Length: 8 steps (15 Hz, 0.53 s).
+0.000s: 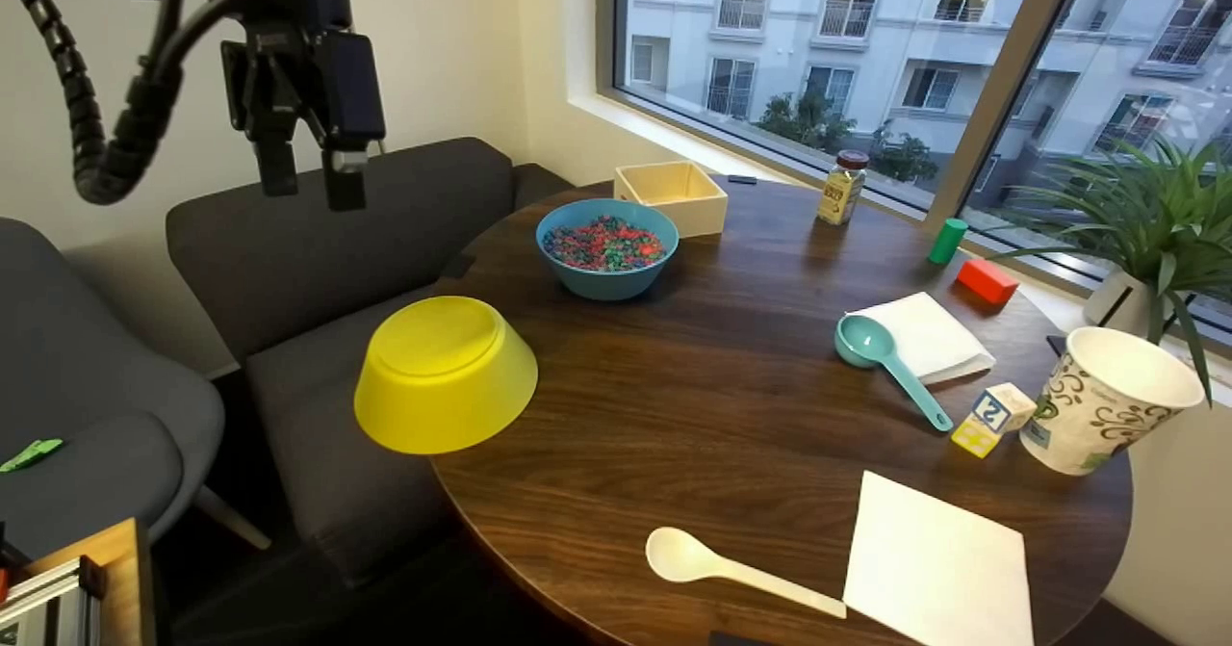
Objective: Put the yellow bowl upright
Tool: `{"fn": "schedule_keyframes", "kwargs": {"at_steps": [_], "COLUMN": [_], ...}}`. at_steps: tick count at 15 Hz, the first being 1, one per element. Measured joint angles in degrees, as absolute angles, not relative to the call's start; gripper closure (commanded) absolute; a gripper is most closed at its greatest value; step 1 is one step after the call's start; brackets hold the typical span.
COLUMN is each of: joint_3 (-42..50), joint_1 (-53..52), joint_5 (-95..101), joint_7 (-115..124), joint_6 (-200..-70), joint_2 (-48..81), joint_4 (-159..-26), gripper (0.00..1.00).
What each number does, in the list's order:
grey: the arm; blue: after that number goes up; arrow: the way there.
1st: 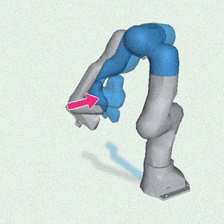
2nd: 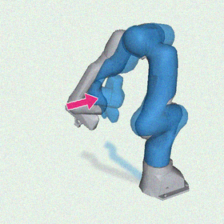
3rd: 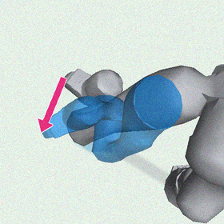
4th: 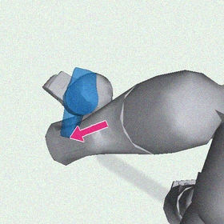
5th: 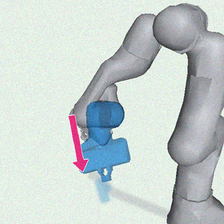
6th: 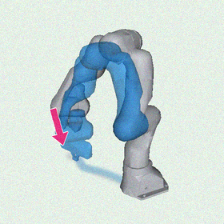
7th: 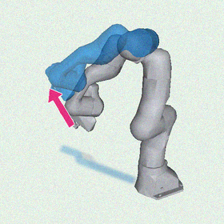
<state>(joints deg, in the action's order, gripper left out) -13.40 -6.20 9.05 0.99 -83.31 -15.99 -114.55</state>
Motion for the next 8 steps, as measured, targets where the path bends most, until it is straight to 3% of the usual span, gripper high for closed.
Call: {"fn": "schedule_keyframes", "kwargs": {"at_steps": [8], "joint_3": [-17.29], "joint_1": [-13.67], "joint_5": [11.14], "joint_7": [0.89], "joint_6": [-85.17], "joint_2": [-16.10], "joint_4": [-120.33], "gripper": [0.00]}}
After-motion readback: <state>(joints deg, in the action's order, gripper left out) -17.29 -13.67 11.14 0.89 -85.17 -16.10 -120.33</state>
